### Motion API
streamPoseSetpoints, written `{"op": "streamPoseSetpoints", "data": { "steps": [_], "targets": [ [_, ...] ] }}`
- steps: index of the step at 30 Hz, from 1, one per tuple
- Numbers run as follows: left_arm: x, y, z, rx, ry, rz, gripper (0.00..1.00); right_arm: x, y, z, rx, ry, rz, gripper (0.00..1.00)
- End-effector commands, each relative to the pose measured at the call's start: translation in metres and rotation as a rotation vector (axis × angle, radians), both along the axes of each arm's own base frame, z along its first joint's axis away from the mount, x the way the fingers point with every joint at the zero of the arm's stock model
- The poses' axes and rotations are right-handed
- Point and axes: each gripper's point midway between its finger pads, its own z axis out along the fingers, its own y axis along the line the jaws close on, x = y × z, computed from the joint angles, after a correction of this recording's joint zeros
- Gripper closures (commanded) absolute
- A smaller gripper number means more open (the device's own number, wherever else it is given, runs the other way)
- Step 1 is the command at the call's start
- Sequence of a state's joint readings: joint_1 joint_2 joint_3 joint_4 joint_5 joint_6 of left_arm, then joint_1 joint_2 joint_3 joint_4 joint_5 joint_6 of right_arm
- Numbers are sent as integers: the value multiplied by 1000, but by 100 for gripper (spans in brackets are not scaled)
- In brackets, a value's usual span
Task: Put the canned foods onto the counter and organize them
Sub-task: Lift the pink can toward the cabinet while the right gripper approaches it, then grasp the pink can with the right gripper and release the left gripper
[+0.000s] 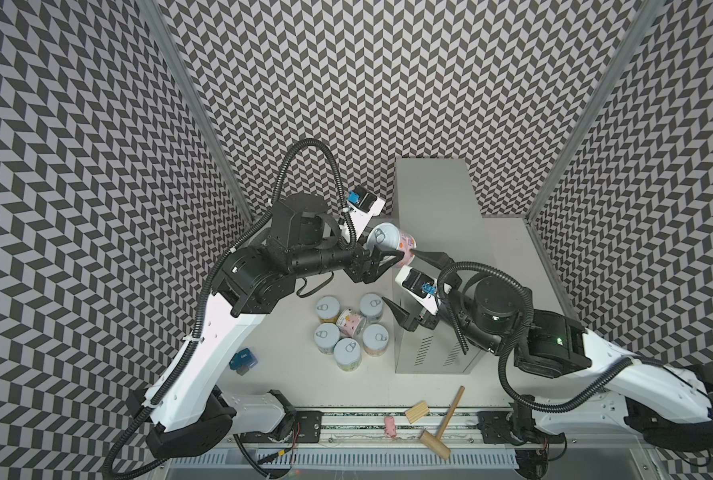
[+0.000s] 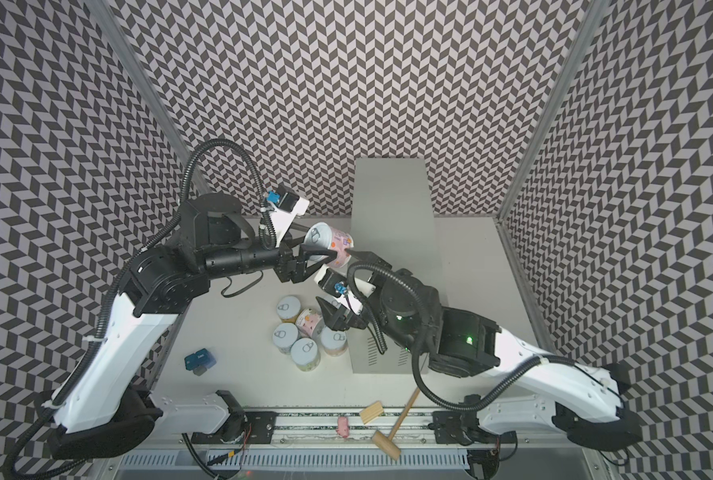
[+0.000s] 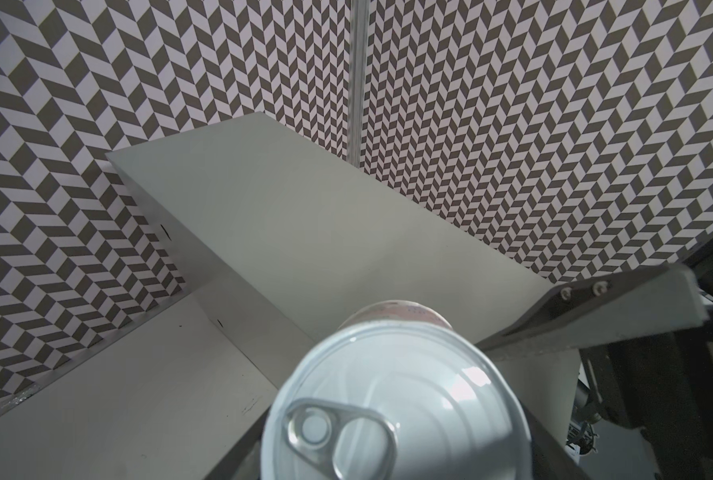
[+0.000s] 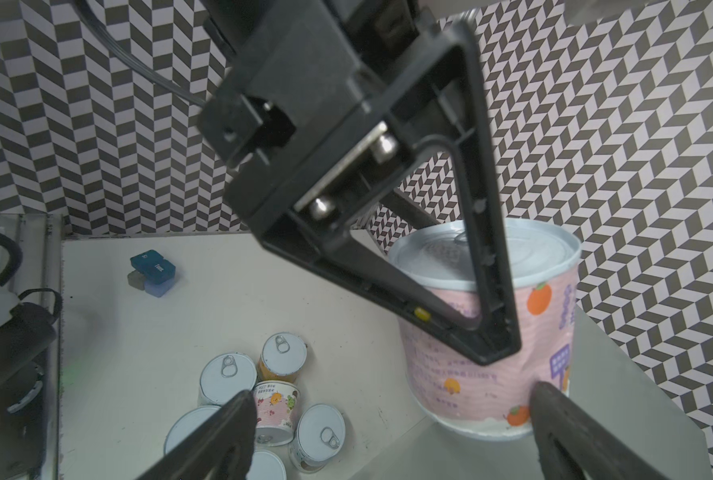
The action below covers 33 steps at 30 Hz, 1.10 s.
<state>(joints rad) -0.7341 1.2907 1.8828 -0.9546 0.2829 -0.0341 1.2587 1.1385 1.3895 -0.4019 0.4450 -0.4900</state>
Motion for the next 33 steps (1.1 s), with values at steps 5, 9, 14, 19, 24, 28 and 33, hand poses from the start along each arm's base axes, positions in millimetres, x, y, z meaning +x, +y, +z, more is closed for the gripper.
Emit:
{"op": "streamPoseSetpoints", "data": {
  "steps": [5,9,14,19,24,28,33],
  "targets": [
    [-22,4,43,-101,-131,-54,48,15,-14,40,110,-97,-132,1],
    [-25,2,45,-103,-132,-64,49,17,-8,38,98,-118,-131,1],
    [-31,-3,46,-105,-132,-92,49,16,2,42,89,-142,-101,1],
    [-36,-6,45,-102,-129,-110,48,20,9,41,80,-162,-109,0],
    [-38,-7,43,-94,-134,-110,48,23,10,44,87,-161,-118,17],
    [-37,-6,42,-91,-134,-103,48,25,9,42,93,-148,-123,28],
    [-32,-5,40,-83,-136,-79,43,31,4,42,129,-93,-138,35]
  ]
}}
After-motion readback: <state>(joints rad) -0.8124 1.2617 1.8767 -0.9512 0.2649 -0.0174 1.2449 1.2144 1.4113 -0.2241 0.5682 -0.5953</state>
